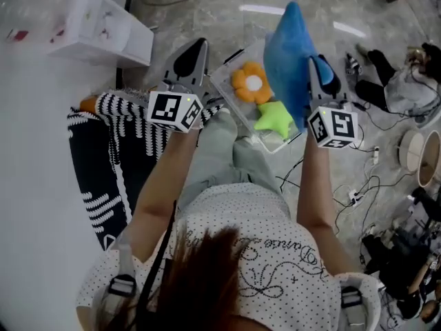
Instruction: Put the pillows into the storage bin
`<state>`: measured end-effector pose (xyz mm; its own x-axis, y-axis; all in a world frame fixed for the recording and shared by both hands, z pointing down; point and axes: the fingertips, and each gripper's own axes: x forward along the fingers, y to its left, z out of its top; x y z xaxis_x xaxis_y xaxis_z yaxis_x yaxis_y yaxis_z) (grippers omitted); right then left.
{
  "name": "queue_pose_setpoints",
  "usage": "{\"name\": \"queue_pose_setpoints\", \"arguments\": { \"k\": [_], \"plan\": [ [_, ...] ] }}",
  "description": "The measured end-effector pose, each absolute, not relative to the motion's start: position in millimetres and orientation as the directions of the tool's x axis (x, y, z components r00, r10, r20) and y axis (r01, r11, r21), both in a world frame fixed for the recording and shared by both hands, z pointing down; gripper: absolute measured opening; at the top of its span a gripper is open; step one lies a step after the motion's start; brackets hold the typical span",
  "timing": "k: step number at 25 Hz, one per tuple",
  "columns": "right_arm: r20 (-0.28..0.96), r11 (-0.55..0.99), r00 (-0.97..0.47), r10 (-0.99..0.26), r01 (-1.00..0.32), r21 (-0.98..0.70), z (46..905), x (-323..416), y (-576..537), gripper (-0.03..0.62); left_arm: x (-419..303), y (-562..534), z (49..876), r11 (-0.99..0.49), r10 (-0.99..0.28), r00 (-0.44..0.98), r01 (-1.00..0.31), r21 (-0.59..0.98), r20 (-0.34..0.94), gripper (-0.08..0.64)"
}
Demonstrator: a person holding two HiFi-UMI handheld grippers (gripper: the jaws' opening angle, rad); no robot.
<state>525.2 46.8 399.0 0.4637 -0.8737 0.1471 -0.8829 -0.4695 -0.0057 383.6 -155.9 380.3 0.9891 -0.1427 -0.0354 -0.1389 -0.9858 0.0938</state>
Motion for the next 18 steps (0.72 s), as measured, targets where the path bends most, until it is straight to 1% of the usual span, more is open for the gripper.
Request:
{"name": "queue_pose_setpoints", "arguments": {
  "k": [5, 8, 13, 18],
  "plan": [
    [0.247, -0.594, 0.566, -0.787, -0.803, -0.050, 450, 548, 49, 0.104, 438, -184, 408, -0.993, -0.016, 1.000, -0.016, 0.117, 0.007, 0.005],
    [0.303, -0.657, 0.605, -0.736, -0.747, -0.102, 485, 550, 56, 0.106, 468, -203, 425, -0.991, 0.024, 0.999, 0.020, 0.129, 0.029, 0.005],
    [0.372, -0.715, 0.625, -0.686, -0.674, -0.186, 540, 559, 72, 0.104, 516, -211, 445, -0.990, 0.064, 0.997, 0.060, 0.126, 0.032, 0.005],
    [0.461, -0.736, 0.592, -0.661, -0.630, -0.247, 600, 548, 84, 0.104, 532, -189, 490, -0.984, 0.108, 0.988, 0.091, 0.156, 0.106, 0.005]
  ]
}}
